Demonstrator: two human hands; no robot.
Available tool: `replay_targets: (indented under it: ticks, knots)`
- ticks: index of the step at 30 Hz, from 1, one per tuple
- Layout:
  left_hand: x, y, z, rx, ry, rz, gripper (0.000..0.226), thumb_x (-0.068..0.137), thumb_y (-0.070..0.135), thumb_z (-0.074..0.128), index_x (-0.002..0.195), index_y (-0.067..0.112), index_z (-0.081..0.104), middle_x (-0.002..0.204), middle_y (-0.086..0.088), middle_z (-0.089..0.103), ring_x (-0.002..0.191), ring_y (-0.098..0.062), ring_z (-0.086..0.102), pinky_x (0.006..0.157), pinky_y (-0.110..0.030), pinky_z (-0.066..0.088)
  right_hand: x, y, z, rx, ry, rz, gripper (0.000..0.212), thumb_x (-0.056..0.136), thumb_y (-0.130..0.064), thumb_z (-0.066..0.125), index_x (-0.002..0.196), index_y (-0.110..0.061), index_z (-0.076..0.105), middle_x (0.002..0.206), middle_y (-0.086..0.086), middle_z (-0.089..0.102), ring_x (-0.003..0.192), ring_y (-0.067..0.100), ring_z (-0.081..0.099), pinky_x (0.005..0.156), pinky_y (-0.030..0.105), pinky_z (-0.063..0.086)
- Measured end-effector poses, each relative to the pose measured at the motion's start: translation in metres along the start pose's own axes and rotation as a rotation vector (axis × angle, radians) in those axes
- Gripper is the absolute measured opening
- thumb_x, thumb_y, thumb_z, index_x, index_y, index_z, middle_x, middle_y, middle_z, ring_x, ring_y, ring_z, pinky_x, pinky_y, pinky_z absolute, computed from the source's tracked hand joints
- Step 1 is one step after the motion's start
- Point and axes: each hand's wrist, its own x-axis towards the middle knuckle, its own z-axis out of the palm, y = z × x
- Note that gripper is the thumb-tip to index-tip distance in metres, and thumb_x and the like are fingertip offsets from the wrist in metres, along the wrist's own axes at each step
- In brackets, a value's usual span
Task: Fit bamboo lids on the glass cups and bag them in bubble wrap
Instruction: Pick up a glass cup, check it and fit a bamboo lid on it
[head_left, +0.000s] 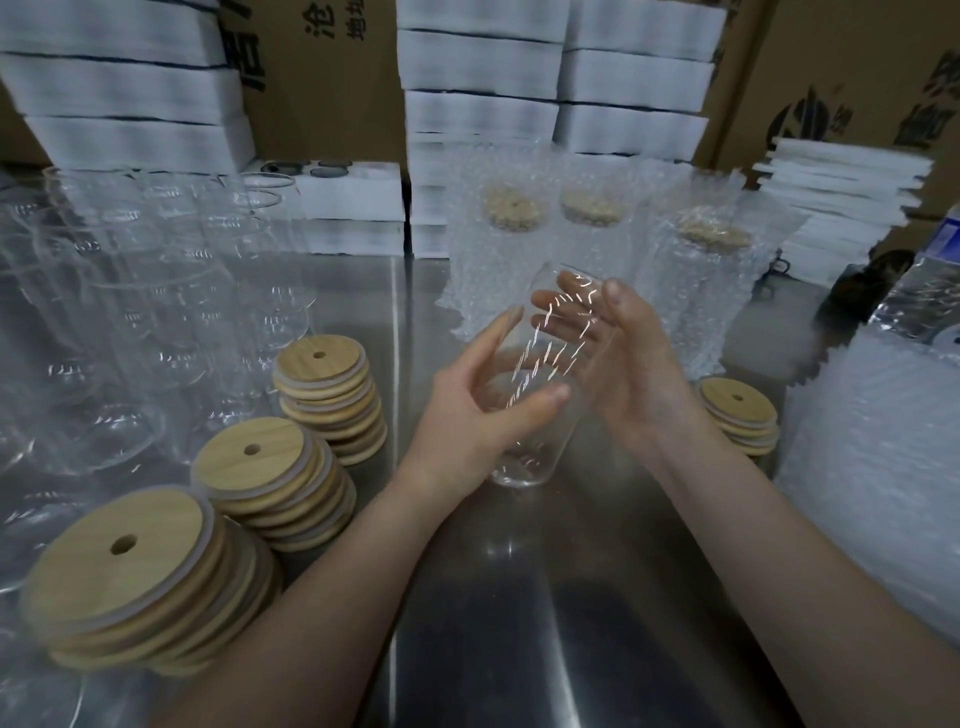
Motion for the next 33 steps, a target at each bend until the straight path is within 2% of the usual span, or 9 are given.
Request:
replay_targets:
  ticks: [3,6,8,12,14,16,22,27,33]
  knots:
    - [-0.002,-0.003,-0.003,0.294,0.054,0.1,0.089,0.062,0.045,0.082,0.14,0.046,0.04,0.113,0.015,0.066,0.088,-0.01,0.069,0.079,-0.028,0.056,0.0,0.001,-0.002,-0.073,0.064,-0.04,0.042,0.072,-0.04,0.07,0.109,-0.02,0.065,0.106,0.003,0.071,0.098,0.018,0.065,0.09,0.041,0.049]
    - [-0.002,-0.005,-0.006,0.582,0.092,0.254,0.094,0.065,0.053,0.079,0.146,0.043,0.033,0.12,0.018,0.06,0.093,-0.007,0.063,0.082,-0.014,0.049,-0.002,0.001,0.0,-0.134,0.105,-0.083,0.054,0.062,-0.045,0.074,0.111,-0.024,0.064,0.116,0.007,0.066,0.099,0.018,0.065,0.08,0.034,0.051]
    - [-0.002,-0.004,-0.006,0.712,0.103,0.34,0.095,0.068,0.051,0.077,0.149,0.039,0.03,0.129,0.013,0.057,0.101,-0.002,0.058,0.085,-0.008,0.043,-0.004,0.001,0.0,-0.187,0.13,-0.104,0.05,0.066,-0.041,0.075,0.111,-0.024,0.064,0.12,0.01,0.062,0.103,0.019,0.064,0.079,0.033,0.053]
    - [0.0,-0.003,-0.006,0.949,0.107,0.458,0.093,0.07,0.046,0.077,0.15,0.029,0.032,0.141,0.005,0.052,0.121,-0.011,0.053,0.096,-0.026,0.045,-0.006,-0.002,0.0,-0.209,0.187,-0.119,0.032,0.079,-0.024,0.076,0.109,-0.019,0.065,0.116,0.014,0.063,0.095,0.019,0.065,0.078,0.034,0.055]
    - [0.001,-0.003,-0.006,1.08,0.109,0.496,0.095,0.069,0.043,0.081,0.149,0.027,0.034,0.144,0.0,0.05,0.121,-0.021,0.056,0.096,-0.038,0.048,-0.007,-0.004,0.0,-0.196,0.216,-0.115,0.032,0.08,-0.022,0.073,0.11,-0.013,0.064,0.11,0.012,0.066,0.092,0.021,0.068,0.076,0.034,0.057]
    - [0.002,-0.005,-0.005,1.177,0.134,0.545,0.096,0.065,0.041,0.084,0.147,0.026,0.038,0.144,-0.003,0.051,0.115,-0.028,0.06,0.092,-0.042,0.05,-0.006,-0.005,0.0,-0.183,0.241,-0.104,0.036,0.079,-0.022,0.07,0.112,-0.008,0.063,0.107,0.014,0.066,0.094,0.026,0.069,0.074,0.034,0.058]
    - [0.005,-0.011,-0.007,1.254,0.181,0.558,0.101,0.062,0.036,0.086,0.148,0.015,0.037,0.139,-0.004,0.056,0.115,-0.028,0.057,0.097,-0.035,0.037,-0.005,-0.003,0.0,-0.088,0.247,-0.062,0.029,0.068,-0.021,0.071,0.094,-0.011,0.062,0.102,0.014,0.069,0.093,0.025,0.068,0.082,0.042,0.058]
    - [0.007,-0.015,-0.008,1.261,0.204,0.561,0.09,0.068,0.036,0.083,0.144,0.023,0.037,0.141,-0.011,0.052,0.12,-0.03,0.054,0.101,-0.049,0.042,-0.001,0.001,-0.003,-0.003,0.257,-0.041,0.008,0.085,-0.014,0.068,0.08,-0.012,0.062,0.098,0.01,0.075,0.094,0.024,0.069,0.095,0.051,0.052]
    - [0.006,-0.015,-0.009,1.256,0.216,0.462,0.095,0.068,0.04,0.085,0.142,0.034,0.026,0.143,-0.014,0.047,0.132,-0.033,0.046,0.108,-0.055,0.034,0.002,0.0,-0.008,0.179,0.192,0.061,0.016,0.093,-0.019,0.061,0.099,-0.004,0.063,0.1,0.007,0.075,0.088,0.017,0.07,0.097,0.037,0.052]
